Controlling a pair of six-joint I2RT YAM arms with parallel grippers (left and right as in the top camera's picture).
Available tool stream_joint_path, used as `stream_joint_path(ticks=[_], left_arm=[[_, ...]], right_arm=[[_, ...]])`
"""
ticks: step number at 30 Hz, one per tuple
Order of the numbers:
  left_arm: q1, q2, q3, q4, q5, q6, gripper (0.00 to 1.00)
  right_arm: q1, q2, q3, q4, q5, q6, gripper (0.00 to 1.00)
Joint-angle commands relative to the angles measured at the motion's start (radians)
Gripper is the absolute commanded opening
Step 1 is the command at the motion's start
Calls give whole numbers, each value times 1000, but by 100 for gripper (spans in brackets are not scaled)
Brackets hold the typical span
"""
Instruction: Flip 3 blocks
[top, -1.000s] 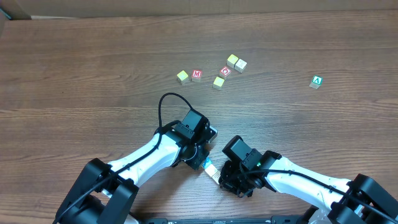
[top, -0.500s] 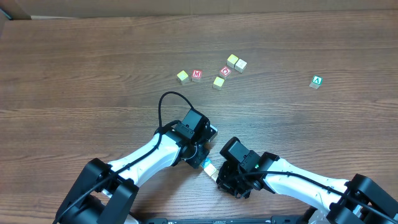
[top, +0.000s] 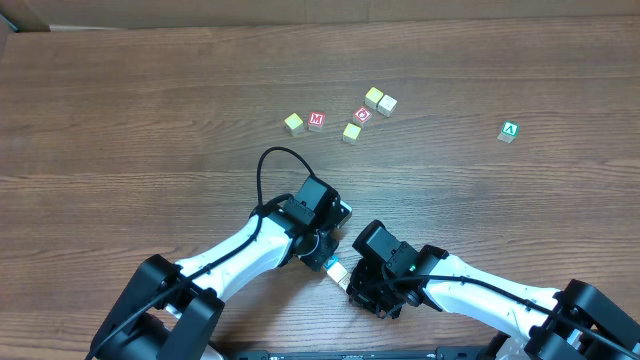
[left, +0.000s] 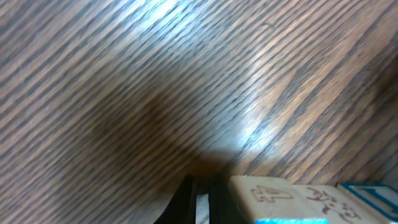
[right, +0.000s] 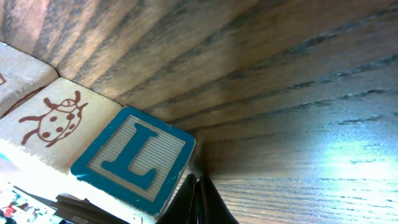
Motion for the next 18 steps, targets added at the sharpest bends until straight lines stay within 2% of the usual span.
stream_joint_path(ticks=[1,18], left_arm=[[-29,36,-26,14,-28,29,4],[-43,36,-26,22,-28,7,4]], right_arm=[[6,19,-5,2,37,8,4],[24,19,-5,9,38,29,4]])
